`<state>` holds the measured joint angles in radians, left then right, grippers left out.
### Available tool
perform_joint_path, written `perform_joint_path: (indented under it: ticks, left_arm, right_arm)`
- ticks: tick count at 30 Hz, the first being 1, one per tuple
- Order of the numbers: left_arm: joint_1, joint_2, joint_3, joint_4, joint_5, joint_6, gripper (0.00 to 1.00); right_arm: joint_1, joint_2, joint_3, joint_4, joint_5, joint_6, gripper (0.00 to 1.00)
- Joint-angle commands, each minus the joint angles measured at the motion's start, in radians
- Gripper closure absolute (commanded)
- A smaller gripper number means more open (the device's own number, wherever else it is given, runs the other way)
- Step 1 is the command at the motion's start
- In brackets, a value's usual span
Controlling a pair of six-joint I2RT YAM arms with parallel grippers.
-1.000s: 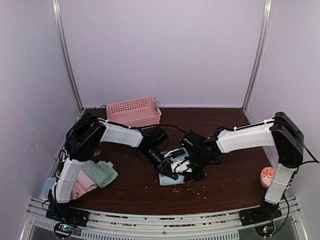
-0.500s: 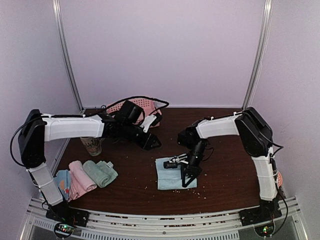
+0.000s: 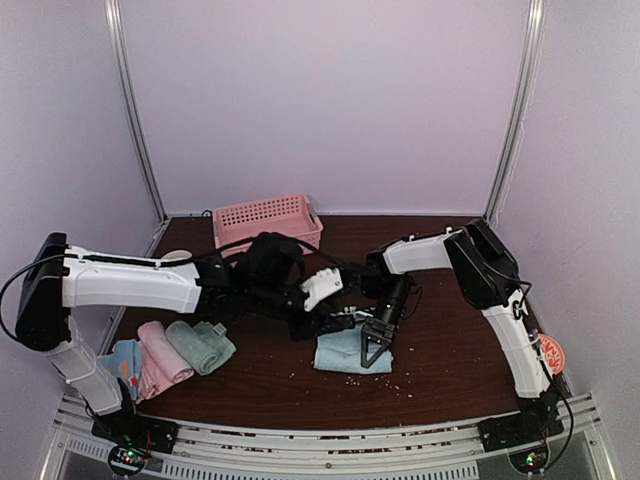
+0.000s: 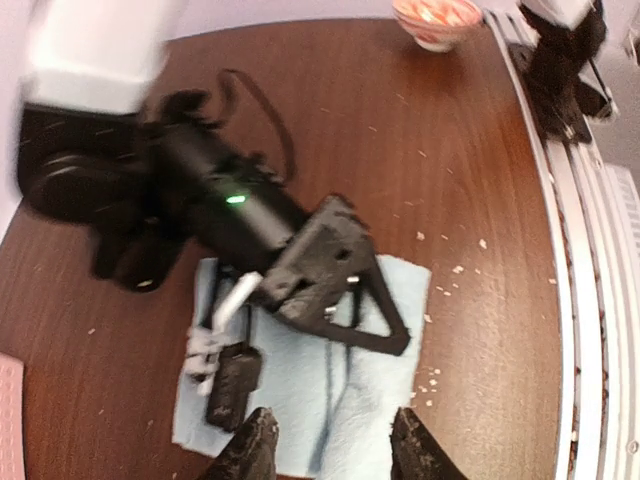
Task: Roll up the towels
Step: Roll the towel at the center of the board.
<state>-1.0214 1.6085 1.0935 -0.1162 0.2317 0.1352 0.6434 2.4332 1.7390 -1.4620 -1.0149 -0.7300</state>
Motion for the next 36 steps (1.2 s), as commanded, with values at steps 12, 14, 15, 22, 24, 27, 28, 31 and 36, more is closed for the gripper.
perform_joint_path:
  ticks: [12,14,15,22,24,27,28,31,36]
  left_arm:
    - [-0.163,0.368,0.224,-0.193,-0.219,0.334,0.59]
    - [-0.164,0.379,0.220,-0.181,-0.228,0.337,0.59]
    - [-0.164,0.383,0.214,-0.169,-0.230,0.335,0.59]
    - [-0.177,0.421,0.186,-0.131,-0.244,0.334,0.59]
    - [-0.178,0.429,0.185,-0.131,-0.236,0.326,0.61]
    - [-0.178,0.436,0.196,-0.154,-0.231,0.310,0.71]
    - [-0.178,0.435,0.200,-0.171,-0.228,0.304,0.74]
    - [-0.178,0.417,0.192,-0.204,-0.201,0.284,0.83]
    - [-0.177,0.400,0.189,-0.279,-0.161,0.235,0.91]
  right_arm:
    - [-0.003,0.054,-0.003,0.104,0.122,0.032,0.92]
    - [-0.004,0.052,-0.002,0.104,0.121,0.031,0.92]
    - [-0.004,0.052,-0.001,0.104,0.121,0.031,0.92]
    - [-0.004,0.042,0.007,0.105,0.110,0.032,0.92]
    - [-0.004,0.035,0.010,0.105,0.109,0.034,0.91]
    - [-0.004,-0.005,-0.001,0.103,0.117,0.010,0.79]
    - [-0.004,-0.034,-0.013,0.103,0.123,-0.012,0.74]
    - [-0.012,-0.132,-0.043,0.103,0.139,-0.054,0.64]
    - [-0.060,-0.231,0.029,0.103,0.145,-0.005,0.57]
